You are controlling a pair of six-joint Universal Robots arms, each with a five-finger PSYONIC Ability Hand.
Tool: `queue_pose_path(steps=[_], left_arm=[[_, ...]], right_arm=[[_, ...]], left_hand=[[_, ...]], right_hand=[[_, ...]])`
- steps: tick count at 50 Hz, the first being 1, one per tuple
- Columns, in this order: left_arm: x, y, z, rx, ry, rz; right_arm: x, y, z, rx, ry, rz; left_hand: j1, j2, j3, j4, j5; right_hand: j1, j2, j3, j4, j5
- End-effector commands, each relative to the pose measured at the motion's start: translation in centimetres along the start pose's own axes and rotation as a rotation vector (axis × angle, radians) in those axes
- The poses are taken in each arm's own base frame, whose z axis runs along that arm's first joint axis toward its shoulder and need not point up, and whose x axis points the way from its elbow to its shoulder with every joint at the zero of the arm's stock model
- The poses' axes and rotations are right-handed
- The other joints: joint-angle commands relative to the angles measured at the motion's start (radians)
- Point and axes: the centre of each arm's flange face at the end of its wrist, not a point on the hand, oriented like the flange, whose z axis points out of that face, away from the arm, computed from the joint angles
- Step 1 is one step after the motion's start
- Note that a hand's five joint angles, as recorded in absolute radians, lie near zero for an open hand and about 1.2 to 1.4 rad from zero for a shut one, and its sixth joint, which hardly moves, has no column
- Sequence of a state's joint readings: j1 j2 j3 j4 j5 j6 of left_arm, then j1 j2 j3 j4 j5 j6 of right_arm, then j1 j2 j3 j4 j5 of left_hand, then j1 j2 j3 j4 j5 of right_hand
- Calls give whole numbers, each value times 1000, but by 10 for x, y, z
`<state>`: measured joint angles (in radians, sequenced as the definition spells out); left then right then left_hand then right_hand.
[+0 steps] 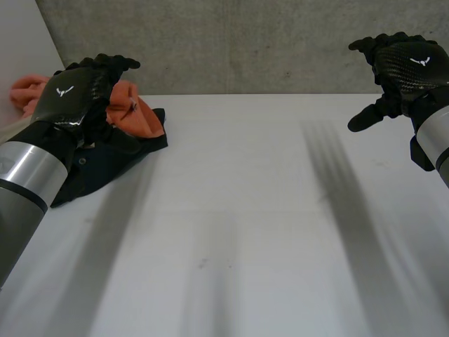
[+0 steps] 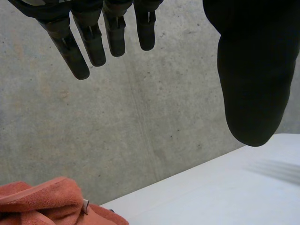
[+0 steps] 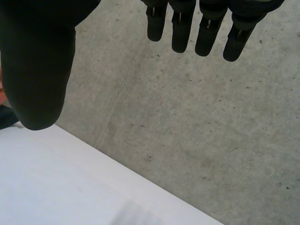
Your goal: Fold the laundry.
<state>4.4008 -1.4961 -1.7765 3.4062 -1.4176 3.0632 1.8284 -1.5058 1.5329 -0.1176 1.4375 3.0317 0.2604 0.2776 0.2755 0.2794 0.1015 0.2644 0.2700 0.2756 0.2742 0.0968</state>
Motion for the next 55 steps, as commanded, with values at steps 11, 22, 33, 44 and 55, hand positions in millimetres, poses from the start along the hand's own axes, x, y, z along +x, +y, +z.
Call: queue_pose_path(steps=[11, 22, 33, 44, 55], left_arm=[[0, -15, 6, 53, 4, 10], [-62, -11, 86, 88, -122, 260], [-142, 68, 164, -26, -221, 664], [-190, 140, 204, -24, -217, 716], [-149, 91, 210, 96, -199, 712]], right_arm=[[-1, 0, 0, -1, -4, 0], [-1, 1, 0, -1, -5, -3], [1, 7, 2, -18, 1, -2], [2, 18, 7, -43, 3, 0], [1, 34, 12, -93, -5, -62]], left_hand=[[-86, -103, -101, -105, -101], [-85, -102, -100, -104, -101], [-79, -96, -94, -98, -95], [-21, -38, -36, -40, -36], [1136, 1119, 1121, 1117, 1120]], right_hand=[[-90, -95, -101, -100, -97], [-90, -95, -101, -100, -97], [-90, -95, -101, -100, -97], [-90, -95, -101, -100, -97], [-90, -95, -101, -100, -97]])
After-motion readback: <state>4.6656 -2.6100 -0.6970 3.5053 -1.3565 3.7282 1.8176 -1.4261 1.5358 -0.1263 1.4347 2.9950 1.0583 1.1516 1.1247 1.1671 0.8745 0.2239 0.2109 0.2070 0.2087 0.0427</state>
